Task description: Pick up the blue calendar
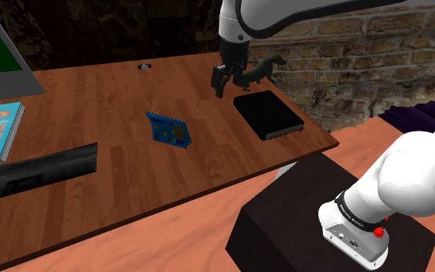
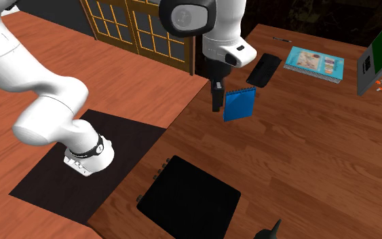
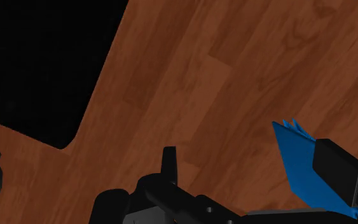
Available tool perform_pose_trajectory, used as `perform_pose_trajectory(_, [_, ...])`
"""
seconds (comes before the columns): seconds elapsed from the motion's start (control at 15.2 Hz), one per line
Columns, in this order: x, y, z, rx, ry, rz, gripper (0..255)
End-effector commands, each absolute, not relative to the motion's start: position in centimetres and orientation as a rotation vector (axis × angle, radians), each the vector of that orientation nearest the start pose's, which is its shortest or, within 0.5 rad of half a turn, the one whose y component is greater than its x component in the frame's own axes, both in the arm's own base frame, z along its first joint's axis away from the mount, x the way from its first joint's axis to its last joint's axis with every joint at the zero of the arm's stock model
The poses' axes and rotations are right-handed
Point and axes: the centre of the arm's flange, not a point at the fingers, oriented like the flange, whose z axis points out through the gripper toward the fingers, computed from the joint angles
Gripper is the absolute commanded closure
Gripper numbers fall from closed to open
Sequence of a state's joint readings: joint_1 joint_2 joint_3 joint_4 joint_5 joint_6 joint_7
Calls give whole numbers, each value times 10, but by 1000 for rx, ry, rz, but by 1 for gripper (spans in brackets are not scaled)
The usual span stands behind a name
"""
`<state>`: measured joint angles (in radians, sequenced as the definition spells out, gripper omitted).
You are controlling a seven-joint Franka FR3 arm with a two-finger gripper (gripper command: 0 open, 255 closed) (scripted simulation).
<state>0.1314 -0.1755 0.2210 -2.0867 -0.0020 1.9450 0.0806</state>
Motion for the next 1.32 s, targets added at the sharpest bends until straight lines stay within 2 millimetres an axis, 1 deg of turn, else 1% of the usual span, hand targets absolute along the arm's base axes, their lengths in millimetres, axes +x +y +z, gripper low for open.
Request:
perform_pose_trajectory(0.0, [485, 202, 492, -3146, -495, -68, 0])
perform_pose_trajectory(0.46, [521, 285, 462, -3138, -732, -95, 0])
perform_pose_trajectory(0.92, [546, 370, 428, -3112, -970, -122, 0])
perform_pose_trajectory(0.99, [546, 372, 428, -3112, -975, -123, 0])
perform_pose_trajectory(1.25, [546, 372, 407, -3112, -975, -123, 0])
